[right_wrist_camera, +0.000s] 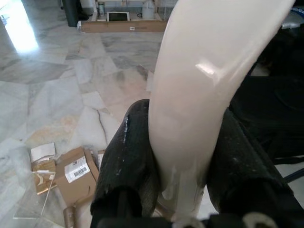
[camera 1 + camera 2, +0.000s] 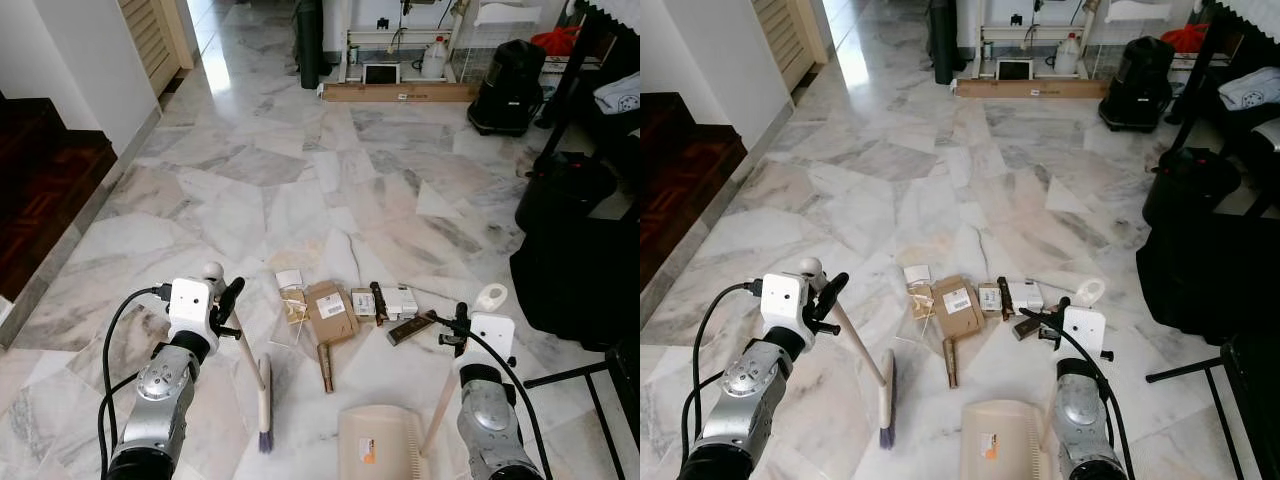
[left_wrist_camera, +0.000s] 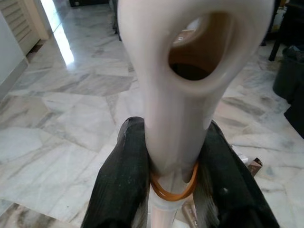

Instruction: Sweep floor

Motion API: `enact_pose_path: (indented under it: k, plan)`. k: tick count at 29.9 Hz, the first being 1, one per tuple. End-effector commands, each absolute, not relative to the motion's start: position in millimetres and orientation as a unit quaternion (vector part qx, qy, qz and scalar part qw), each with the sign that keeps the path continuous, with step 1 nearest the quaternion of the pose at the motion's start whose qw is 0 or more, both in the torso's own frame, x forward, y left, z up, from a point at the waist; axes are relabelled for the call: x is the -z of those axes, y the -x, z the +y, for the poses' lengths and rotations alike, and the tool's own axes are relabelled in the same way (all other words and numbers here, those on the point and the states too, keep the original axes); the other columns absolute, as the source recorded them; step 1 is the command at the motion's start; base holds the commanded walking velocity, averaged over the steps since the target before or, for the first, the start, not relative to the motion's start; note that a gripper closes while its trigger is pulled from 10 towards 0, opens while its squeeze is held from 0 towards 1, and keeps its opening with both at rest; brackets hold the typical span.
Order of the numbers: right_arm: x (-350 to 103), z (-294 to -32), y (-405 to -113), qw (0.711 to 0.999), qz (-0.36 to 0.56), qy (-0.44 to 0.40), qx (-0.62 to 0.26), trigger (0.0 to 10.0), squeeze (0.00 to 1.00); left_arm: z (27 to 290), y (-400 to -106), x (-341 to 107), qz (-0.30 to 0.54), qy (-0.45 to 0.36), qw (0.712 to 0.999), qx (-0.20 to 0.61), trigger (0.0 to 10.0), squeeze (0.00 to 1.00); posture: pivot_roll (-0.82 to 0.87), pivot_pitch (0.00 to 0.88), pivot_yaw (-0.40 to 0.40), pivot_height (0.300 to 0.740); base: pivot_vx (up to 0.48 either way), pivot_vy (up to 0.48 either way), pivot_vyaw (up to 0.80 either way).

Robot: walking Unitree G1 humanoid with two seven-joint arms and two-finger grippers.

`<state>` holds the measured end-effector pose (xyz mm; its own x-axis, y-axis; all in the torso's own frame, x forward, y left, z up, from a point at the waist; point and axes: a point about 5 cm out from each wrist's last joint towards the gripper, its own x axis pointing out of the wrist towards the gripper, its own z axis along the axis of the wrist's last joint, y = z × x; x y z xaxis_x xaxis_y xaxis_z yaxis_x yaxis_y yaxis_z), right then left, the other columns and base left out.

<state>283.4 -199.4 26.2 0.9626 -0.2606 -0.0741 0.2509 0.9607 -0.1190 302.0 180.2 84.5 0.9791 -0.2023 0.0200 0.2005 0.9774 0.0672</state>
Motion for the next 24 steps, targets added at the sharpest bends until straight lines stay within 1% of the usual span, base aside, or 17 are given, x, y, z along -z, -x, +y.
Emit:
enact_pose_path:
  k: [1,3,7,24]
  plan:
    - [-30.7,-199.1,-287.2,0.989,0.034,0.047,0.134,10.0,0.00,180.5,-305.0,-96.7,-0.042,-0.042,0.993,0.105,10.0,0.00,0.04,0.056,0.052,0.740,0.000,0.000,0.00]
    - [-30.0,-198.8,-287.7,0.989,0.038,0.049,0.136,10.0,0.00,180.3,-304.5,-94.8,-0.037,-0.044,0.993,0.106,10.0,0.00,0.04,0.056,0.052,0.740,0.000,0.000,-0.21]
    - [-30.0,-197.4,-288.0,0.989,0.037,0.045,0.133,10.0,0.00,179.9,-304.6,-94.8,-0.037,-0.043,0.993,0.106,10.0,0.00,0.05,0.058,0.051,0.740,0.000,0.000,-0.68]
    - [-30.0,-195.4,-289.5,0.990,0.039,0.047,0.130,10.0,0.00,181.6,-304.3,-99.1,-0.047,-0.046,0.993,0.101,10.0,0.00,0.05,0.067,0.050,0.740,0.000,0.000,0.00]
